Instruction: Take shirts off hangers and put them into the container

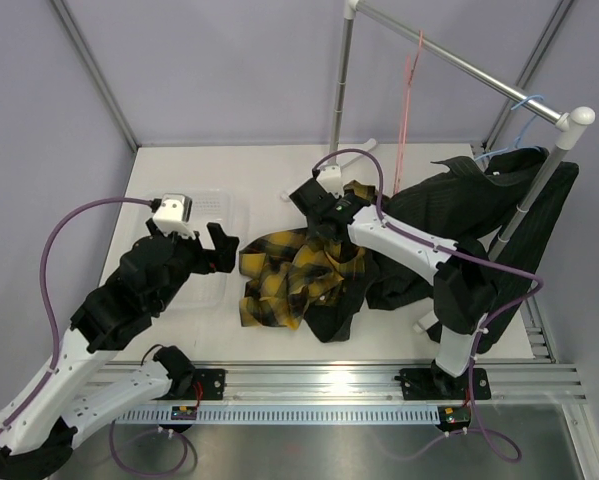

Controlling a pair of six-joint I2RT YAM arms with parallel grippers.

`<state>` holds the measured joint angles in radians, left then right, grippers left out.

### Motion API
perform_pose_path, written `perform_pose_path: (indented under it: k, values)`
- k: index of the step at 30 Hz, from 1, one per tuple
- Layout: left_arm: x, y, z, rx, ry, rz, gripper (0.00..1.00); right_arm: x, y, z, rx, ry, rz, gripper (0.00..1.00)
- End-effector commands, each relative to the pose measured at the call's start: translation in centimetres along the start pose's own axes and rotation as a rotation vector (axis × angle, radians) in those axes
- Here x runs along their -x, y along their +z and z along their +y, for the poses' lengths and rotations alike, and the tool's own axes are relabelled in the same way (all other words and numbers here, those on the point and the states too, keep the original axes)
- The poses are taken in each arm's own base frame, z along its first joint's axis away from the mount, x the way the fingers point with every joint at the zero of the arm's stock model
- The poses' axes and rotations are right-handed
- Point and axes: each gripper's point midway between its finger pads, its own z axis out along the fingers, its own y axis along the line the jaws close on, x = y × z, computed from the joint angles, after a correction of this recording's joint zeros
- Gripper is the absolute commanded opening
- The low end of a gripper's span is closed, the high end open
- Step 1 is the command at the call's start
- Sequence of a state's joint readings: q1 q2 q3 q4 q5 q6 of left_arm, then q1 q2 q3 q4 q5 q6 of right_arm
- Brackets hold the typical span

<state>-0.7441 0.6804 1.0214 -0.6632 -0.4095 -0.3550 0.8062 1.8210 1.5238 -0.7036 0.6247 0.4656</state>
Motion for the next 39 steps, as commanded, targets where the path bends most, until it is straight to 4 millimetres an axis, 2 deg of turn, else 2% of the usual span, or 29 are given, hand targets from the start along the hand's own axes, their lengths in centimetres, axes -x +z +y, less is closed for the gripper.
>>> perform_pose_path:
  k: [1,2,4,5,7,8,9,11,12,13,14,15,16,17,19,20,21,23,24,25,27,28,29,31,32,34,36,39]
  values:
    - [0.2,-0.6,-0.5,-0.042,-0.036,-0.03,0.99,3.3,-0.3,-2.3,-0.123,0.085,-0.099,0.59]
    - [0.0,-0.6,-0.5,-0.046,-0.036,-0.027,0.99,3.4,-0.1,-2.3,-0.122,0.083,-0.102,0.29]
    - [-0.6,-0.6,-0.4,-0.046,-0.032,-0.01,0.99,3.7,-0.2,-1.7,-0.094,0.072,-0.101,0.03]
    - [-1.0,-0.5,-0.4,-0.05,-0.029,0.001,0.99,4.1,-0.2,-1.3,-0.074,0.054,-0.108,0.0]
    - [-1.7,-0.5,-0.4,-0.053,-0.022,0.02,0.99,5.4,-1.0,0.9,0.046,0.027,-0.116,0.0]
    - [-2.1,-0.4,-0.2,-0.048,-0.02,0.029,0.99,6.7,-1.6,2.1,0.113,-0.001,-0.15,0.0]
    - [-2.2,-0.6,-0.1,-0.048,-0.018,0.032,0.98,8.2,-3.2,4.1,0.236,0.004,-0.162,0.0]
    - [-2.8,-0.9,0.0,-0.052,-0.003,0.053,0.98,10.1,-5.1,6.1,0.362,-0.019,-0.187,0.0]
    - [-3.2,-1.2,-0.3,-0.081,0.002,0.067,0.99,12.5,-7.9,7.8,0.489,-0.009,-0.221,0.0]
    - [-3.5,-1.4,-0.5,-0.105,0.015,0.074,0.99,13.7,-9.4,8.3,0.534,-0.006,-0.243,0.0]
    - [-3.8,-1.6,-0.9,-0.131,0.021,0.083,0.99,13.7,-9.7,8.8,0.553,-0.036,-0.223,0.0]
    - [-4.3,-1.8,-1.5,-0.177,0.026,0.1,0.99,16.5,-13.1,9.6,0.647,-0.029,-0.285,0.0]
    - [-4.0,-2.2,-1.6,-0.19,0.018,0.082,0.99,17.6,-14.5,9.8,0.686,-0.033,-0.305,0.0]
    - [-4.0,-2.4,-1.4,-0.186,0.01,0.076,0.99,19.6,-16.6,9.9,0.732,-0.028,-0.351,0.0]
    - [-3.4,-3.3,0.3,-0.115,-0.037,0.029,0.99,20.8,-19.9,11.2,0.875,-0.056,-0.387,0.0]
    - [-3.0,-3.7,1.2,-0.078,-0.061,0.004,0.99,20.9,-20.0,12.1,0.921,-0.078,-0.388,0.0]
    - [-2.4,-4.3,1.9,-0.051,-0.084,-0.031,0.99,22.2,-24.0,12.7,1.065,-0.108,-0.453,0.0]
    - [-1.4,-5.9,1.6,-0.125,-0.11,-0.116,0.99,23.3,-27.4,13.8,1.221,-0.187,-0.559,0.0]
    - [-1.3,-6.6,0.2,-0.219,-0.103,-0.121,0.99,22.9,-29.7,14.3,1.338,-0.245,-0.598,0.0]
    - [-0.5,-7.4,-0.6,-0.287,-0.086,-0.168,0.99,23.9,-31.3,14.2,1.382,-0.279,-0.696,0.0]
    - [-0.3,-8.5,-3.2,-0.444,-0.056,-0.167,0.99,23.9,-33.0,14.3,1.453,-0.322,-0.751,0.0]
    - [-0.5,-8.6,-3.7,-0.472,-0.046,-0.161,0.99,24.0,-33.7,14.3,1.479,-0.331,-0.773,0.0]
    - [-1.0,-8.1,-3.9,-0.472,-0.046,-0.136,0.99,24.3,-34.6,14.3,1.514,-0.321,-0.796,0.0]
    - [-1.7,-6.8,-3.0,-0.395,-0.064,-0.107,0.99,23.7,-35.9,14.3,1.594,-0.329,-0.779,0.0]
    - [-2.3,-5.9,-2.6,-0.357,-0.065,-0.089,0.99,23.3,-36.4,14.2,1.627,-0.316,-0.753,0.0]
    - [-2.4,-4.3,-1.6,-0.267,-0.079,-0.088,0.99,21.8,-37.4,14.4,1.69,-0.337,-0.709,0.0]
    - [-1.9,-3.3,-1.5,-0.244,-0.068,-0.122,0.99,20.5,-37.9,14.3,1.672,-0.343,-0.684,0.0]
    - [-0.4,-3.5,-2.7,-0.307,-0.042,-0.184,0.99,19.6,-38.1,13.6,1.612,-0.337,-0.674,0.0]
